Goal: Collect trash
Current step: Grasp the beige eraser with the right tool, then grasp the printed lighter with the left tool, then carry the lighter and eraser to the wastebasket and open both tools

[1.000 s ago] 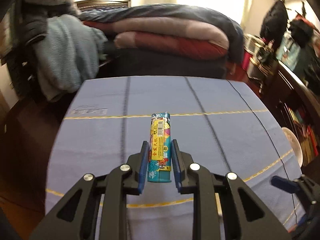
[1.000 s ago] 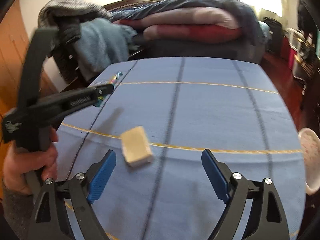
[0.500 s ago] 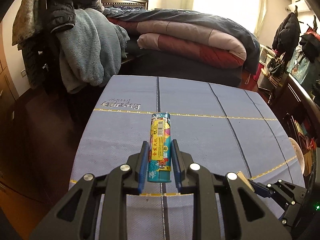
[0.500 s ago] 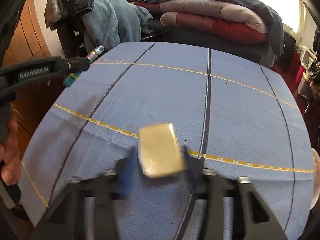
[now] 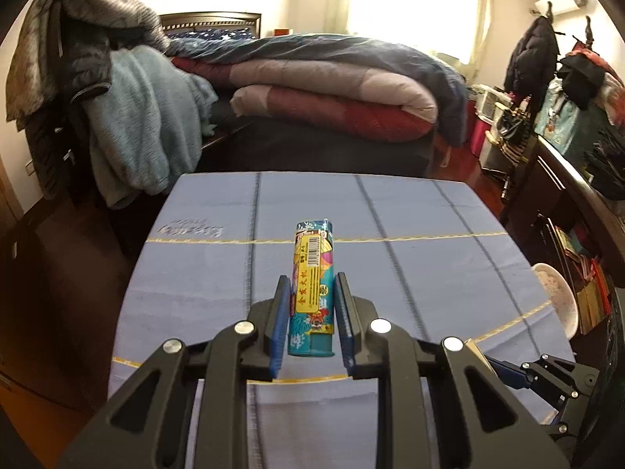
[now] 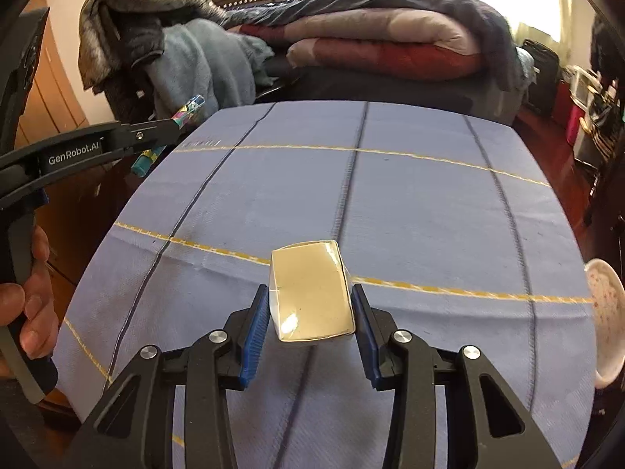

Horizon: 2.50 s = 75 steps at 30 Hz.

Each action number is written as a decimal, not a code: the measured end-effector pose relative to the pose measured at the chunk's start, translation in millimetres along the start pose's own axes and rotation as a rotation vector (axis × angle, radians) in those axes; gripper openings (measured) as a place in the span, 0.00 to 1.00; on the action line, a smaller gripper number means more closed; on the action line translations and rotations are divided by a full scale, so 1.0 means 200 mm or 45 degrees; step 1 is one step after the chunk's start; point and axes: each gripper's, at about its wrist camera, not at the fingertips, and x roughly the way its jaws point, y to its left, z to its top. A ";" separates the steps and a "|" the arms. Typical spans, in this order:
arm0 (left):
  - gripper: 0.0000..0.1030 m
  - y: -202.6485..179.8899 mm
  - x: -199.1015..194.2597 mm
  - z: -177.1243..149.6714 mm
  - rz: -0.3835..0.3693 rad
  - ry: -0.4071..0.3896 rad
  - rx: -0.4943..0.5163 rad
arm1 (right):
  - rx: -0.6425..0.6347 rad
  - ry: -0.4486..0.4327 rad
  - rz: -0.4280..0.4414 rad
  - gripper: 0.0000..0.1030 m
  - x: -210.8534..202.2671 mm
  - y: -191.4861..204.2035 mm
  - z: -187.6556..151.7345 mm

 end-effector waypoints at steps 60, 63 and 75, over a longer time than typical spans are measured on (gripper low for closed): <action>0.23 -0.98 -0.03 -0.05 -0.195 0.044 0.343 | 0.335 -0.212 -0.078 0.41 -0.54 -0.71 -0.21; 0.23 -1.04 -0.06 -0.04 -0.222 0.028 0.358 | 0.349 -0.219 -0.085 0.41 -0.57 -0.74 -0.23; 0.23 -1.28 -0.12 -0.01 -0.303 -0.018 0.440 | 0.400 -0.257 -0.100 0.41 -0.65 -0.88 -0.27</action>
